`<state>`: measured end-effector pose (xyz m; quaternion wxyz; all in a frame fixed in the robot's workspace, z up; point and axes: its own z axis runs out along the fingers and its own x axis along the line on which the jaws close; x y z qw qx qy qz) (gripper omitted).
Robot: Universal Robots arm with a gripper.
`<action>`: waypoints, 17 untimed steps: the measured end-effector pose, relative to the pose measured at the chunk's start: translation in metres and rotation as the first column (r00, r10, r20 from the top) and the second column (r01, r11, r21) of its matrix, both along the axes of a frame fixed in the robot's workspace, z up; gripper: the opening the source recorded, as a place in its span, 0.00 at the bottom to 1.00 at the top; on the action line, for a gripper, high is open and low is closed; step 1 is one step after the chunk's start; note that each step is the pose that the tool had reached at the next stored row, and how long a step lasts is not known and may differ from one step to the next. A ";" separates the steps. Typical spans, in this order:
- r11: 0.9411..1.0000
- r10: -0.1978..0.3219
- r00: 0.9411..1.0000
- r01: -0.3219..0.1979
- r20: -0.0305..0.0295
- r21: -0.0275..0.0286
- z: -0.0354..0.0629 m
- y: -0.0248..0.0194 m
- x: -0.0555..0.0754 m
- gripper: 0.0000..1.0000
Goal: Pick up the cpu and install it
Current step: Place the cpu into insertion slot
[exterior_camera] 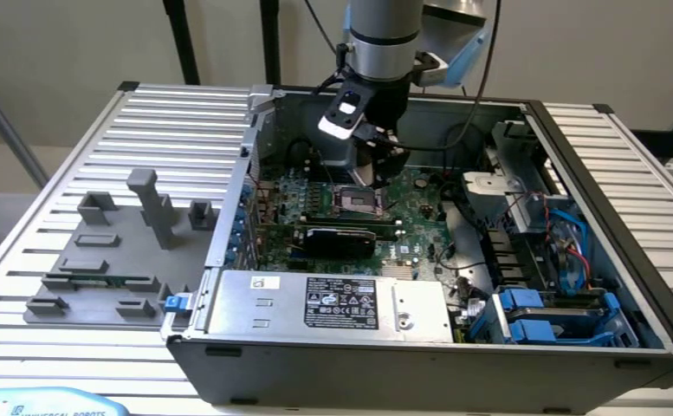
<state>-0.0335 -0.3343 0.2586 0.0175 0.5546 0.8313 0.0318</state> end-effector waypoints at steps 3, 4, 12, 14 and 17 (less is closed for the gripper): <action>0.998 -0.055 0.998 0.055 0.000 0.000 -0.0018 0.0000 0.000 0.55; 0.997 -0.074 0.997 0.074 0.000 0.000 -0.0024 0.0000 0.000 0.55; 0.978 -0.210 0.978 0.210 0.000 0.000 -0.0065 0.0000 0.000 0.55; 0.971 -0.240 0.971 0.240 0.000 0.000 -0.0073 0.0000 0.000 0.55; 0.959 -0.283 0.959 0.283 -0.001 0.000 -0.0085 0.0000 0.000 0.55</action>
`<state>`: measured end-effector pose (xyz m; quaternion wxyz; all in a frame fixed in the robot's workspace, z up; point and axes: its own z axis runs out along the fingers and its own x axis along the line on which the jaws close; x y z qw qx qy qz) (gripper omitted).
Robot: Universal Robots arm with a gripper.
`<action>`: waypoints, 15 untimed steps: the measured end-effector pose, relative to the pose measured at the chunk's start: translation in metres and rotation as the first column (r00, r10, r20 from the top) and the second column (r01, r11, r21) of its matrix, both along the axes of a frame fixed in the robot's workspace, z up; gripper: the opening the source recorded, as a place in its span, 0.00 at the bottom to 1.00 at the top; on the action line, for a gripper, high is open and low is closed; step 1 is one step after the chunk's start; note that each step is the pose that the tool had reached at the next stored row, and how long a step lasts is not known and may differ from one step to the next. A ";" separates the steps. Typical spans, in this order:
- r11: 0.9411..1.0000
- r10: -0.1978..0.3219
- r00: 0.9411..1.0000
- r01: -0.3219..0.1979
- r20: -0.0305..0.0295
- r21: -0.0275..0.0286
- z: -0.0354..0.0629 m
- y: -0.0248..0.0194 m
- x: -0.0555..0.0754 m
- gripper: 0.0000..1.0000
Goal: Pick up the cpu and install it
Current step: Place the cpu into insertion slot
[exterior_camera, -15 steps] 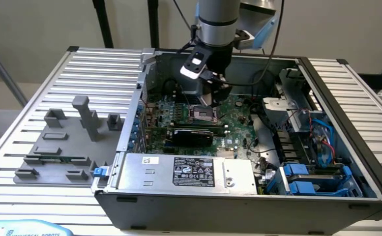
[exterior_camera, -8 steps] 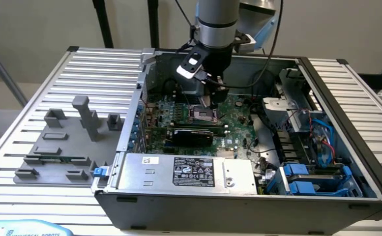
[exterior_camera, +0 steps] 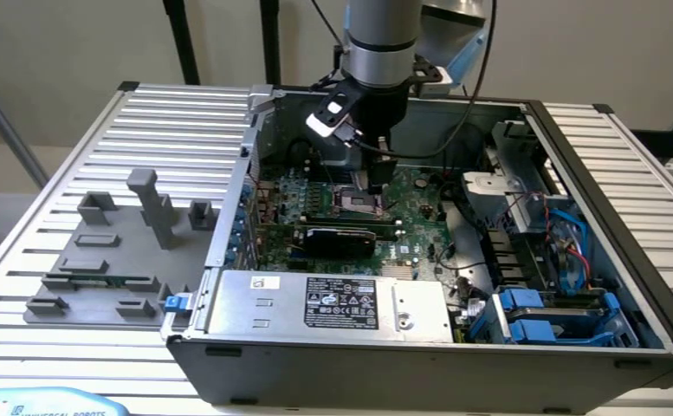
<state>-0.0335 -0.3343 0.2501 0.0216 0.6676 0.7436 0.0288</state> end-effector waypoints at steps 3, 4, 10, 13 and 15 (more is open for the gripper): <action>0.999 -0.043 0.999 0.043 0.000 0.000 -0.0013 0.0000 0.000 0.55; 0.998 -0.055 0.998 0.055 -0.001 0.000 -0.0018 0.0000 0.000 0.55; 0.996 -0.087 0.996 0.087 -0.001 -0.001 -0.0061 0.0001 -0.006 0.55; 0.995 -0.097 0.995 0.097 -0.002 -0.002 -0.0084 0.0004 -0.010 0.55; 0.994 -0.108 0.994 0.108 -0.004 -0.003 -0.0097 0.0010 -0.012 0.55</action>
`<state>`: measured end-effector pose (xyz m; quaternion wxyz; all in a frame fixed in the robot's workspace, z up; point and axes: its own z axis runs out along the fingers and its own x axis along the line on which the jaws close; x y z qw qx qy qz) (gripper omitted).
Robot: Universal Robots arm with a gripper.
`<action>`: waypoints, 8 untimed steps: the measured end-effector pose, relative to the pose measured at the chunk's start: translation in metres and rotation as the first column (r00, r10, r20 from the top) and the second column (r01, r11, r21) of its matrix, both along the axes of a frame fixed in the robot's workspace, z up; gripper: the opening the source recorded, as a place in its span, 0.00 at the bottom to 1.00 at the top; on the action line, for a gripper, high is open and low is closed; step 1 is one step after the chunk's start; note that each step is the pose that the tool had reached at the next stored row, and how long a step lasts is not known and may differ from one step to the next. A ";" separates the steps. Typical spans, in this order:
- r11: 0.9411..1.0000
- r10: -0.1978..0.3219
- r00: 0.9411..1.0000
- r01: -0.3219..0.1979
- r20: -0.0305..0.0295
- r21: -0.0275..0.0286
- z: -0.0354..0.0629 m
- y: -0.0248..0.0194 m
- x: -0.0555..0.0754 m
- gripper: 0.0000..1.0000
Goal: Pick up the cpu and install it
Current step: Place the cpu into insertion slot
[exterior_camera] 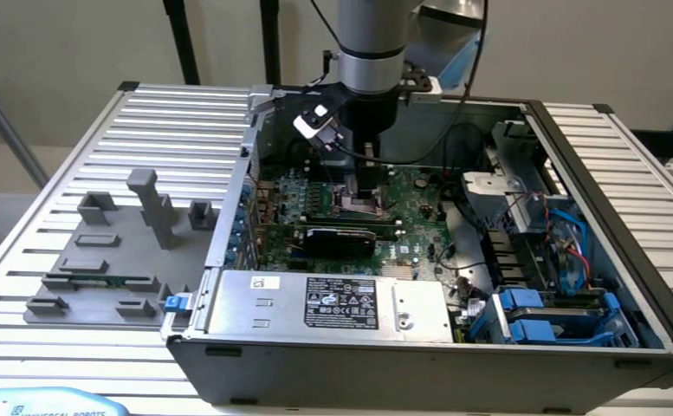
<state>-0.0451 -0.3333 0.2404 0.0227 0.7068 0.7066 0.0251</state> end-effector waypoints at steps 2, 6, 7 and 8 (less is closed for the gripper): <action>1.000 -0.009 1.000 0.009 -0.001 -0.001 -0.0022 0.0007 -0.001 0.55; 1.000 -0.013 1.000 0.013 -0.003 -0.001 -0.0094 0.0013 -0.002 0.55; 1.000 -0.013 1.000 0.013 -0.004 -0.001 -0.0110 0.0013 -0.002 0.55; 1.000 -0.013 1.000 0.013 -0.005 -0.001 -0.0126 0.0013 -0.002 0.55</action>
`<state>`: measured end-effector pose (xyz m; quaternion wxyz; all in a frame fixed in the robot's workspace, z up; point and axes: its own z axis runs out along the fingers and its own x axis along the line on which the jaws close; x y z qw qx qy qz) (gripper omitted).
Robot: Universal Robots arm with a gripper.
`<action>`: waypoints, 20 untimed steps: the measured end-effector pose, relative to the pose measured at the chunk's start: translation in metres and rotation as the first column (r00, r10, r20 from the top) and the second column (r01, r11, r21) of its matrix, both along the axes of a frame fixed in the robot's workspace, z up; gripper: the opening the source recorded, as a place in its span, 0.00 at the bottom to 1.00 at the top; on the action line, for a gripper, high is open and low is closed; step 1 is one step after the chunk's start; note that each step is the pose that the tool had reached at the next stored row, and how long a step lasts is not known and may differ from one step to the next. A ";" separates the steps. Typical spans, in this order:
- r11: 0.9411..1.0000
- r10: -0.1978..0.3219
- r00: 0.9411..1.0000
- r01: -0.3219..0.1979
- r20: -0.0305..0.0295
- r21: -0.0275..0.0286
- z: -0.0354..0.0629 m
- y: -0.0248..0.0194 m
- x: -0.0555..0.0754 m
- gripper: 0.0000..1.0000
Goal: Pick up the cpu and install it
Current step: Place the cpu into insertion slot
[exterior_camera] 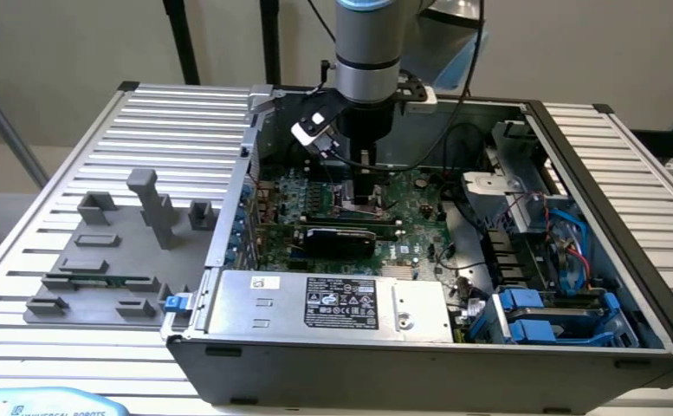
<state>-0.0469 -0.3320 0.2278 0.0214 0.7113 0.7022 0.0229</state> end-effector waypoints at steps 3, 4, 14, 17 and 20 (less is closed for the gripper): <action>1.000 0.000 1.000 0.000 -0.004 0.000 -0.0044 0.0000 0.000 0.55; 1.000 0.000 1.000 0.000 -0.006 0.000 -0.0058 0.0000 0.001 0.55; 1.000 0.000 1.000 0.000 -0.022 0.001 -0.0138 0.0014 0.005 0.55; 1.000 0.000 1.000 0.000 -0.023 0.001 -0.0147 0.0027 0.006 0.55; 1.000 0.000 1.000 0.000 -0.024 0.001 -0.0153 0.0051 0.006 0.55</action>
